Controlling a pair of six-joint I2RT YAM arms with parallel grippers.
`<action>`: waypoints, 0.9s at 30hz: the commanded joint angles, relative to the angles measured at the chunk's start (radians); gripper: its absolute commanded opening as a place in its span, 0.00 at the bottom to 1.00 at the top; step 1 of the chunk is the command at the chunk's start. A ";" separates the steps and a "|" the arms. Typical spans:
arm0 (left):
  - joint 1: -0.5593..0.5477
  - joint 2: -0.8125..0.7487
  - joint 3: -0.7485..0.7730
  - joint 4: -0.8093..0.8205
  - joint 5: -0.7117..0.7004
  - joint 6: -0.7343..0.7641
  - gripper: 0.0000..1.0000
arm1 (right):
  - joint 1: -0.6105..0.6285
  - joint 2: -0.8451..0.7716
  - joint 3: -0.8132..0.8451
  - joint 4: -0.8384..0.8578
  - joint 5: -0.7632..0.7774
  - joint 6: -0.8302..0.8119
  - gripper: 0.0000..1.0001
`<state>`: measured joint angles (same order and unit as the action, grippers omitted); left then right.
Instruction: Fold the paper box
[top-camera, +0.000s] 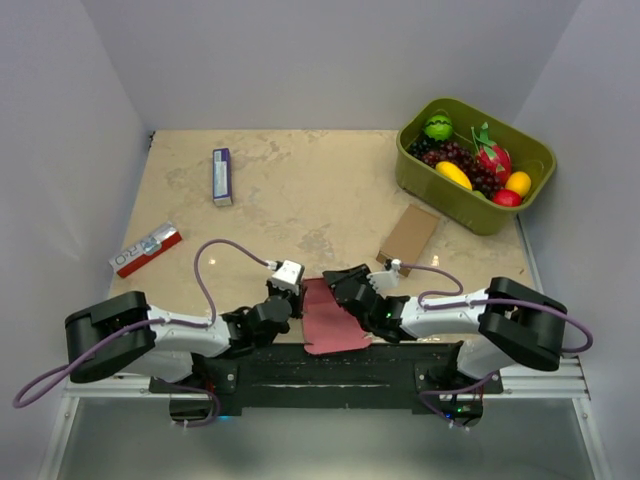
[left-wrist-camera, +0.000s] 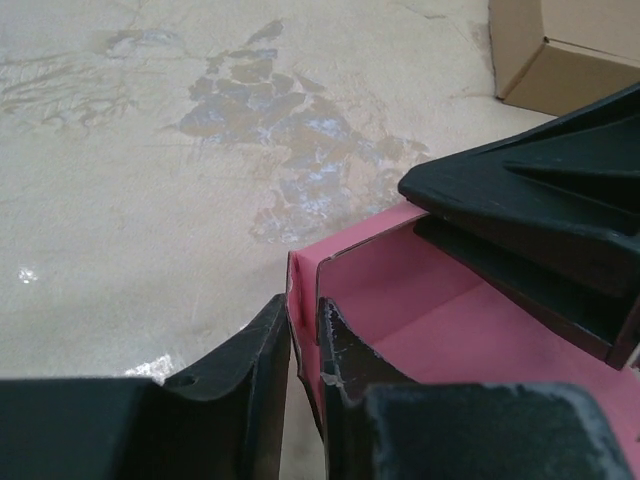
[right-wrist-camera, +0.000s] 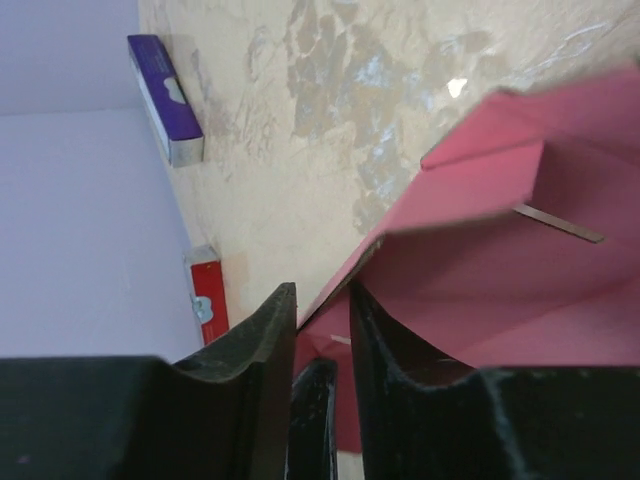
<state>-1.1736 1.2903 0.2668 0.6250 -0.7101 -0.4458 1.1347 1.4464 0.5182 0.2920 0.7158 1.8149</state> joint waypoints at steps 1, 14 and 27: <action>-0.011 -0.026 -0.014 0.094 0.050 0.048 0.35 | -0.009 0.034 -0.038 -0.051 0.050 0.021 0.27; -0.009 -0.262 -0.084 -0.025 0.230 0.030 0.63 | -0.009 0.045 -0.069 -0.013 0.040 0.026 0.09; 0.173 -0.569 -0.074 -0.353 0.476 -0.041 0.88 | -0.010 -0.063 -0.024 0.091 0.027 -0.112 0.00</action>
<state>-1.1019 0.7708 0.1825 0.3630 -0.3592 -0.4862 1.1297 1.4097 0.4606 0.2970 0.7113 1.7824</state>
